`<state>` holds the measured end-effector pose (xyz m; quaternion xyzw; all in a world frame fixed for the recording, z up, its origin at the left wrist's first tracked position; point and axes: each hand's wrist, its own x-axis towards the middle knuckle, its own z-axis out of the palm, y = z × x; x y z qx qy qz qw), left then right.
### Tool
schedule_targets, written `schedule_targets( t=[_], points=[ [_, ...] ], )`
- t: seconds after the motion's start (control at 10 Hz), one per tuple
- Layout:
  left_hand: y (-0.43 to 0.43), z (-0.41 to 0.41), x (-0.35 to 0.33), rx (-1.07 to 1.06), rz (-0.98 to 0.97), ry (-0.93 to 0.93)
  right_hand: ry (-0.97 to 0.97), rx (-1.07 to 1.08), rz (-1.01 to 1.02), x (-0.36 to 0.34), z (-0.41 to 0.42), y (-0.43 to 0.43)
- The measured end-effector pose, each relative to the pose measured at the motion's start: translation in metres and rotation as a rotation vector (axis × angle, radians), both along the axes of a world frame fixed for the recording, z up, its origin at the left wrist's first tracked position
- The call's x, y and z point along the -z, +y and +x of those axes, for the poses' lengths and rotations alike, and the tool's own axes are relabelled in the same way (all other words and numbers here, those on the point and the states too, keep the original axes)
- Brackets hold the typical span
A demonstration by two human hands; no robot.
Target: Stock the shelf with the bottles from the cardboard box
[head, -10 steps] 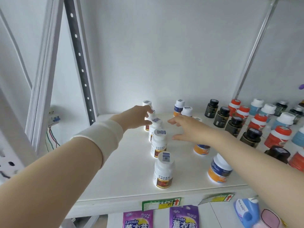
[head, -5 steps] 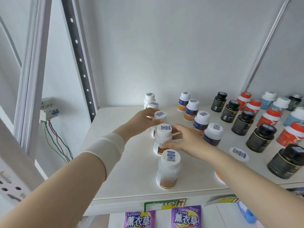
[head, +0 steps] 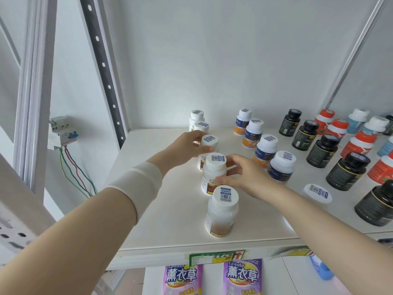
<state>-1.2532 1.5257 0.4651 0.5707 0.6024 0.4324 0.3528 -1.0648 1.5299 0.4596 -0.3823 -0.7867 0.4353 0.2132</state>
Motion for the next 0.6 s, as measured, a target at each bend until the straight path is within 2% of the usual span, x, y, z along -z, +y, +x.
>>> schedule_targets(
  t=[0.2, 0.4, 0.5, 0.6],
  points=[
    [-0.001, 0.0, 0.001, -0.005, -0.001, -0.003, 0.034, -0.004, -0.016, 0.002, 0.001, 0.0],
    [-0.003, 0.002, -0.001, -0.028, -0.014, 0.094, -0.011, 0.002, -0.022, 0.0, 0.002, 0.0],
    [-0.009, 0.002, -0.006, -0.017, -0.028, 0.184, -0.129, -0.003, 0.027, -0.001, 0.008, 0.0],
    [-0.025, -0.001, -0.018, -0.053, -0.037, 0.357, -0.265, 0.04, 0.196, -0.011, 0.018, -0.006]
  ],
)
